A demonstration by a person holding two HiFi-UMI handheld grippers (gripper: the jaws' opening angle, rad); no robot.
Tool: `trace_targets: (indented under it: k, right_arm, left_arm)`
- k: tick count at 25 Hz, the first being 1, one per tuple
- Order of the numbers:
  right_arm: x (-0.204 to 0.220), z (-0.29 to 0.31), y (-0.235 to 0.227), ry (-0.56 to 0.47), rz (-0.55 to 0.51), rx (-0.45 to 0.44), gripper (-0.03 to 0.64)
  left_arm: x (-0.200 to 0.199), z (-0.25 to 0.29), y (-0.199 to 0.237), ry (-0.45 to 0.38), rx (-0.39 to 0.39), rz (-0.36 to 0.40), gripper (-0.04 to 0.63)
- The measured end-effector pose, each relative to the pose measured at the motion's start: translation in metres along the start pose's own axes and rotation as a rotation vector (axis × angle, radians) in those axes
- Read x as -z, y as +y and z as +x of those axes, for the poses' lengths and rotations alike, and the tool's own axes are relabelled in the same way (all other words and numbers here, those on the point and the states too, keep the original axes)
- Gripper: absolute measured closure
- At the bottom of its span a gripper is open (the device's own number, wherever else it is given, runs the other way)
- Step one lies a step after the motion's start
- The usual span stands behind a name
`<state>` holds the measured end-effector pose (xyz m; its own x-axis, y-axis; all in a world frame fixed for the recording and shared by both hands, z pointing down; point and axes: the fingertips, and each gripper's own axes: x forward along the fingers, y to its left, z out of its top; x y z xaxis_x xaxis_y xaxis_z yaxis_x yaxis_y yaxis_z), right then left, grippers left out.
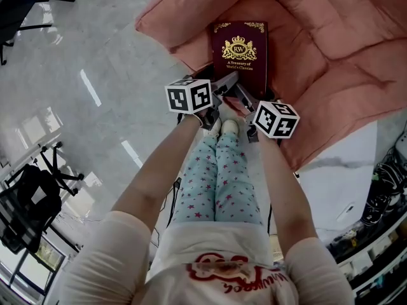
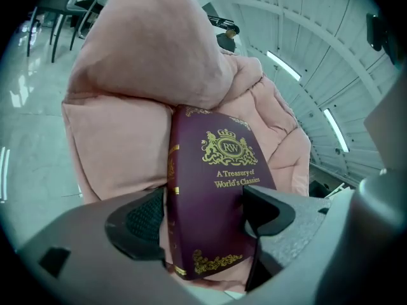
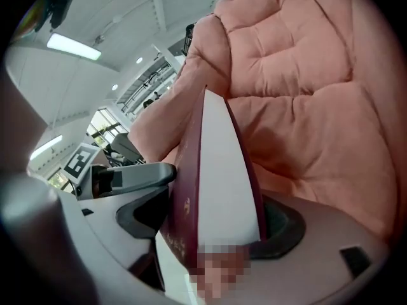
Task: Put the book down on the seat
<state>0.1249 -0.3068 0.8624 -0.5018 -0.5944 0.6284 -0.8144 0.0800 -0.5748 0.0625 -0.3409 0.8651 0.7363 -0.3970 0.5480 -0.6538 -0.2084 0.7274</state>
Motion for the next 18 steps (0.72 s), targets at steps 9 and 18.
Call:
trace_targets:
  k: [9, 18]
  right_arm:
    - [-0.003, -0.004, -0.009, 0.045, -0.093, 0.154, 0.215]
    - [0.000, -0.002, -0.011, 0.105, -0.156, 0.255, 0.204]
  left_arm:
    - [0.002, -0.001, 0.000, -0.036, -0.078, 0.015, 0.221]
    - [0.004, 0.000, 0.011, 0.008, -0.170, 0.045, 0.221]
